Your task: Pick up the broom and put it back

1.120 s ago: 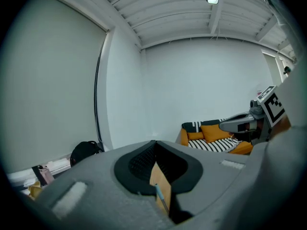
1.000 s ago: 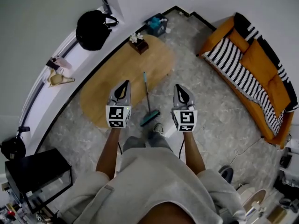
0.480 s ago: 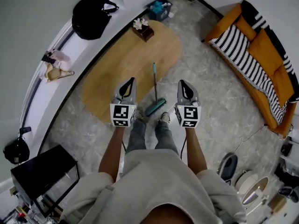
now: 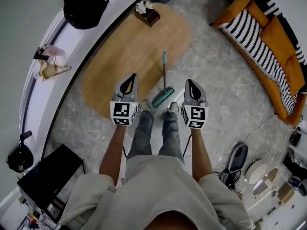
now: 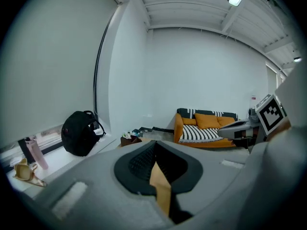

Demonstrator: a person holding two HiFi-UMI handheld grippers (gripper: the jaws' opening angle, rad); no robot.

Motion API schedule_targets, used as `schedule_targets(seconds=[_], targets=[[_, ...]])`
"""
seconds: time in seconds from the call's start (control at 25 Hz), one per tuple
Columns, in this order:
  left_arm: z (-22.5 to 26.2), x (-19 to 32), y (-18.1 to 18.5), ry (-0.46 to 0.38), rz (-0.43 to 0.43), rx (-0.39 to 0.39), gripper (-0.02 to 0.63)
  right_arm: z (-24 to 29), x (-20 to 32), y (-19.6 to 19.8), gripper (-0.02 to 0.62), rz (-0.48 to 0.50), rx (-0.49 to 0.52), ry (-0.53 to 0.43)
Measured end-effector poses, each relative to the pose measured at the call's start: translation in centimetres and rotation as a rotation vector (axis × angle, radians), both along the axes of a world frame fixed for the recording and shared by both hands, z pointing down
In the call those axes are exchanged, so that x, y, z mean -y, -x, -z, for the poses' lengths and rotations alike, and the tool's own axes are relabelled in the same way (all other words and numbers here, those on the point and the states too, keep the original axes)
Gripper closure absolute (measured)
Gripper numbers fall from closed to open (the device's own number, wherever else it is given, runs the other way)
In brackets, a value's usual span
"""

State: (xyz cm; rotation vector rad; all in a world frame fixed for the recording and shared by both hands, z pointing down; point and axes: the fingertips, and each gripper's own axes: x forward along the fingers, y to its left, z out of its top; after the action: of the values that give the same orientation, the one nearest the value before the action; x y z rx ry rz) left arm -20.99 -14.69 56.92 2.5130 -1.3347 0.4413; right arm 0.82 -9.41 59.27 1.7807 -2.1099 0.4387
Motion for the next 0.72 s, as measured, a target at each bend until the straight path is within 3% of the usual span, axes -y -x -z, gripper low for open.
schedule_targets(seconds=[0.12,0.28,0.56,0.72], targets=[[-2.1,-0.7,0.4,0.032,0.013,-0.003,0.609,-2.2,-0.8,0.3,0.557,0.012,0.024,0.031],[-4.3,-1.7,0.9,0.064,0.031,0.002,0.609,-5.2,-1.8,1.6,0.407,0.066,0.073,0.086],[-7.4,-2.4,1.7,0.096,0.065,0.002,0.609,-10.2,-2.3,2.6,0.249,0.09,0.068,0.157],[-8.6,-2.8,2.1,0.11,0.071,0.002,0.609,-12.8,-2.0,3.3,0.236,0.101,0.059,0.189]])
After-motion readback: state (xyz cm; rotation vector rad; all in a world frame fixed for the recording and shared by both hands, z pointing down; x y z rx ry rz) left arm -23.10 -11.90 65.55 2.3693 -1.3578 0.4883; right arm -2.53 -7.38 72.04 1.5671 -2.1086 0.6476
